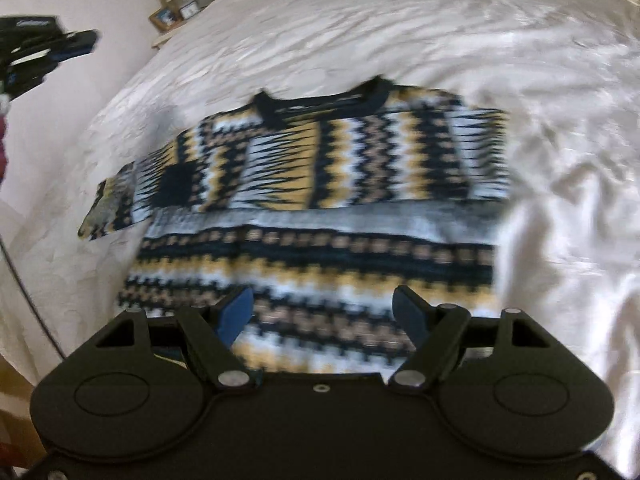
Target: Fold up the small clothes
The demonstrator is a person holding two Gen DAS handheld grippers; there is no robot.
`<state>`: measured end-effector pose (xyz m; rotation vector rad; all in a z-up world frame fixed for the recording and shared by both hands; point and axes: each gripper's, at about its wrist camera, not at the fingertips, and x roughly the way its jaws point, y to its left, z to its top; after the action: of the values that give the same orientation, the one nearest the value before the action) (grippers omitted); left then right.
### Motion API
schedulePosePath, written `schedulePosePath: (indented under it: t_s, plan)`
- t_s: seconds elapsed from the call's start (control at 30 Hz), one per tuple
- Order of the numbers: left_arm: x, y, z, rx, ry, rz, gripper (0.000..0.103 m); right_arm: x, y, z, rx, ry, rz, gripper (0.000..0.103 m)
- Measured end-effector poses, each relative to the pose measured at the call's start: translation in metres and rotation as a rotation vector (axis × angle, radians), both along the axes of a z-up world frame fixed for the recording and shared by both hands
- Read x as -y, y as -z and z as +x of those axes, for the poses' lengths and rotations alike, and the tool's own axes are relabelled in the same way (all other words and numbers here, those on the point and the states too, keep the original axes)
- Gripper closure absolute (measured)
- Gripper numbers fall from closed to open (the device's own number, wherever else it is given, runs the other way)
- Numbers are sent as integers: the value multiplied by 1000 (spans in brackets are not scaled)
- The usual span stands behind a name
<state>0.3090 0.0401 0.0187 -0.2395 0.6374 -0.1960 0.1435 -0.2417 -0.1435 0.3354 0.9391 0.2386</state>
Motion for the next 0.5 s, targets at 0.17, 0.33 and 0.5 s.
schedulePosePath:
  t_s: [0.17, 0.33, 0.5]
  plan:
    - [83, 39, 7, -90, 107, 11, 95, 41, 1, -3, 0, 13, 4, 24]
    - [110, 64, -13, -174, 157, 54, 95, 56, 2, 2, 5, 6, 6, 24]
    - [89, 81, -29, -238, 109, 151, 94, 47, 0, 18, 20, -36, 21, 24]
